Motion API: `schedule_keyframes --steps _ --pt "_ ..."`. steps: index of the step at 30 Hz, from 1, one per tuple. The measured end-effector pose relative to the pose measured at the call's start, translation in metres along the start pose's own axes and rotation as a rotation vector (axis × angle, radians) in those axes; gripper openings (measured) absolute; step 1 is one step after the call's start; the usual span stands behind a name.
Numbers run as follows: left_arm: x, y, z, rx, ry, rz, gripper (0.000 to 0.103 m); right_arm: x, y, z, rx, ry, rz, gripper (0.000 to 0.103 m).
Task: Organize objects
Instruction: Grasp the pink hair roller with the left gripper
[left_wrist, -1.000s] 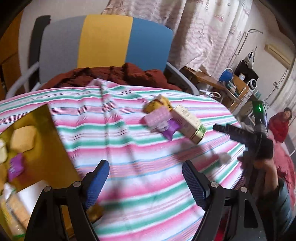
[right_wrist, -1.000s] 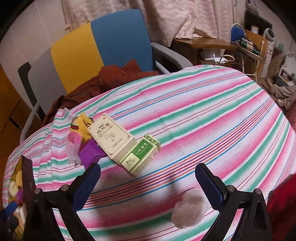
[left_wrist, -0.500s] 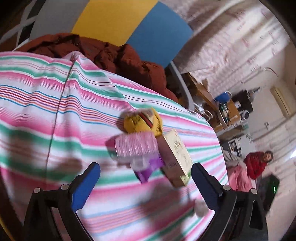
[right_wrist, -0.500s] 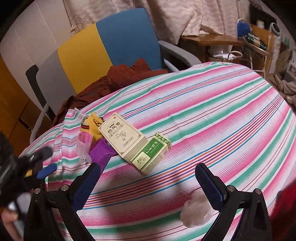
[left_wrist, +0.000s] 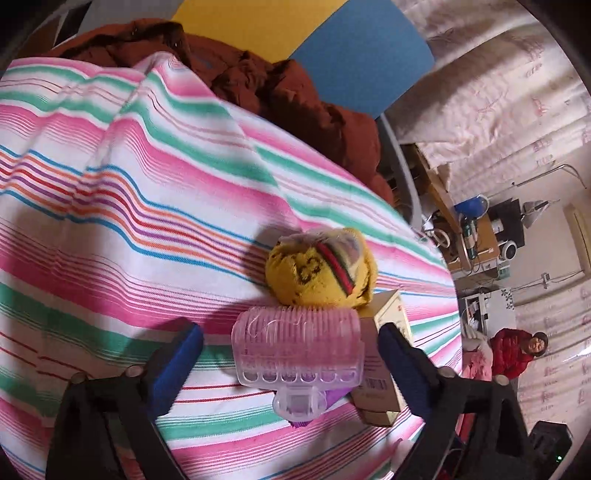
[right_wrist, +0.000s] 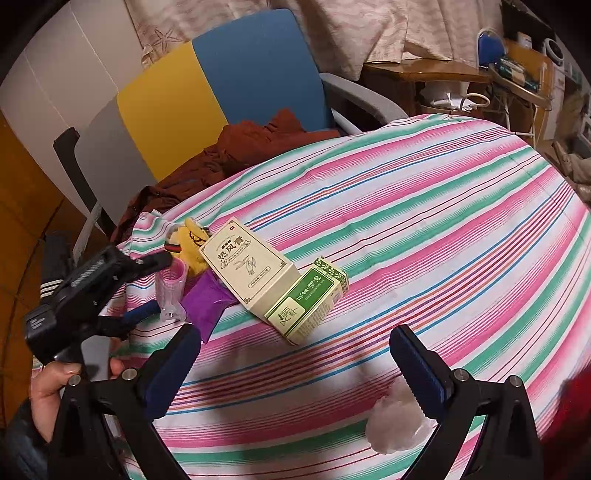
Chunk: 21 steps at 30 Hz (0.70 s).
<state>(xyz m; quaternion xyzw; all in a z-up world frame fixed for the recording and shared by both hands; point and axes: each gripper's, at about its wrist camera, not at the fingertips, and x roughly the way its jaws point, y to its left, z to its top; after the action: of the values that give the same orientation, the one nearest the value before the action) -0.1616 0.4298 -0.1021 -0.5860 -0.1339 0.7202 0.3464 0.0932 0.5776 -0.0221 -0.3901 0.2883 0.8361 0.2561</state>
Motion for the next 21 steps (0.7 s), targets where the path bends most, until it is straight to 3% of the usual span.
schedule_keyframes --steps 3,6,17,21 --pt "0.000 -0.005 -0.003 0.046 -0.017 0.035 0.075 0.002 -0.002 0.000 0.007 0.004 -0.011 0.103" --pt "-0.003 -0.004 -0.006 0.077 -0.001 0.000 0.065 0.002 -0.004 0.001 0.011 0.002 -0.020 0.103" --pt "-0.052 0.003 -0.060 0.261 -0.007 0.056 0.065 0.007 -0.006 0.002 0.009 0.014 -0.037 0.103" --pt "-0.069 0.010 -0.092 0.326 0.006 0.075 0.065 0.002 0.001 0.001 -0.004 0.001 0.076 0.103"
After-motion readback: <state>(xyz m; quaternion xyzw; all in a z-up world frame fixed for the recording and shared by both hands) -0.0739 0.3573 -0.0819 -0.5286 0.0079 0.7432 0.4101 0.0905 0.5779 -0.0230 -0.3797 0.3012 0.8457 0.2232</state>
